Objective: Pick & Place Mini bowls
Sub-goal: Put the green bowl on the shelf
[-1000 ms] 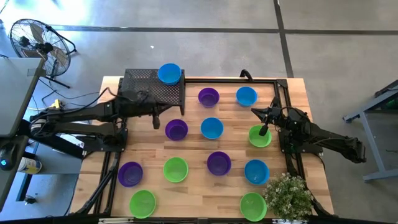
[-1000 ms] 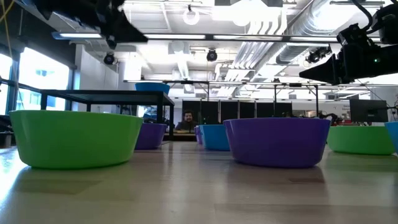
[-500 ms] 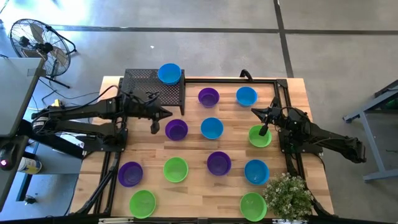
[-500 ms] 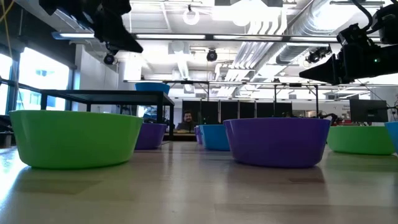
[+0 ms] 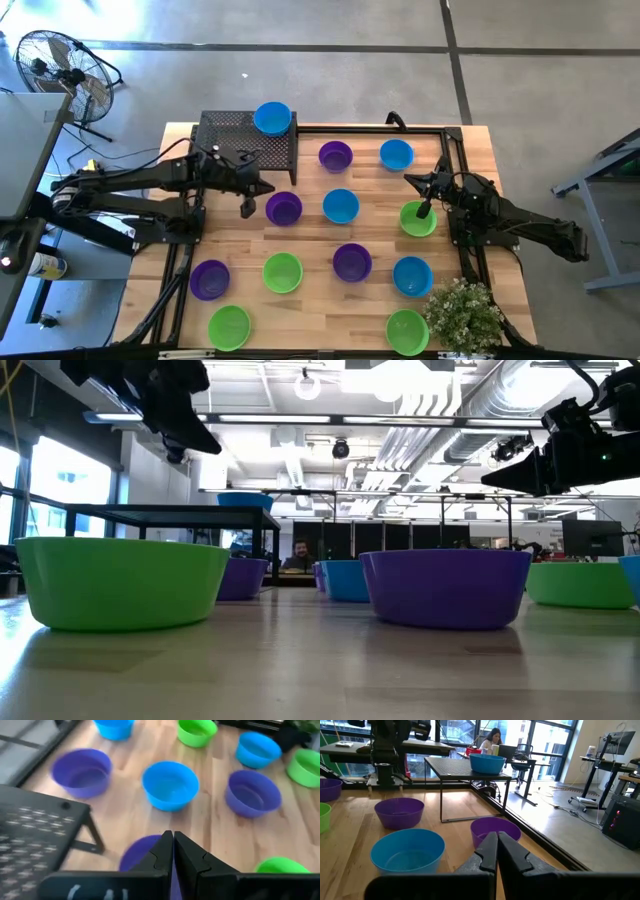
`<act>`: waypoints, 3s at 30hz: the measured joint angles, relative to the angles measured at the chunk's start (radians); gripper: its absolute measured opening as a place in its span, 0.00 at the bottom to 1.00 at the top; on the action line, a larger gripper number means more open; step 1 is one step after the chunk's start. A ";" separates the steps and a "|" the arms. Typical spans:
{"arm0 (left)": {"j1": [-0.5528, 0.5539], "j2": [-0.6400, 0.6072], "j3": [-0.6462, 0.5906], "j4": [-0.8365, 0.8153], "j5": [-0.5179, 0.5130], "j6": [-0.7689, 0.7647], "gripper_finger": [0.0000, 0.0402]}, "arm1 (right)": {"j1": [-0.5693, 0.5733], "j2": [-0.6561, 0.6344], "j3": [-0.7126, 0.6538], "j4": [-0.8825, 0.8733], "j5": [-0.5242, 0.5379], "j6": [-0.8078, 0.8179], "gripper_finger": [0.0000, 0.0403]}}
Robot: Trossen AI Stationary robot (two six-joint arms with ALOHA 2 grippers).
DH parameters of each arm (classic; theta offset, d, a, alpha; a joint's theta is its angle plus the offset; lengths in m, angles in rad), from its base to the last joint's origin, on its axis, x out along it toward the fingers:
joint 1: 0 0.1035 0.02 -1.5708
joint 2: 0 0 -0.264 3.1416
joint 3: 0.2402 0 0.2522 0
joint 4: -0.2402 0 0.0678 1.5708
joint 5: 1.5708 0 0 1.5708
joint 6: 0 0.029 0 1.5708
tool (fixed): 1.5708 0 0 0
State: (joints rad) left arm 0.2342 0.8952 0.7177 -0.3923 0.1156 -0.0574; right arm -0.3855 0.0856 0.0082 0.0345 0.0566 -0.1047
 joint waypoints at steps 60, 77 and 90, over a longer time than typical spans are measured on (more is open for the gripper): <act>-0.424 0.644 0.381 -0.455 -0.036 -0.179 0.02 | 0.000 -0.001 0.000 0.061 -0.049 0.080 0.00; 0.150 0.189 0.473 -0.705 -0.225 -0.236 0.00 | 0.000 -0.001 0.000 0.068 -0.067 0.082 0.00; 0.744 0.220 0.473 -0.727 -0.171 -0.094 0.00 | 0.000 -0.001 0.000 0.087 -0.068 0.107 0.00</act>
State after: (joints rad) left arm 0.9784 1.1154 1.1904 -1.1193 -0.0549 -0.1517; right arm -0.3858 0.0845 0.0082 0.1212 -0.0116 0.0025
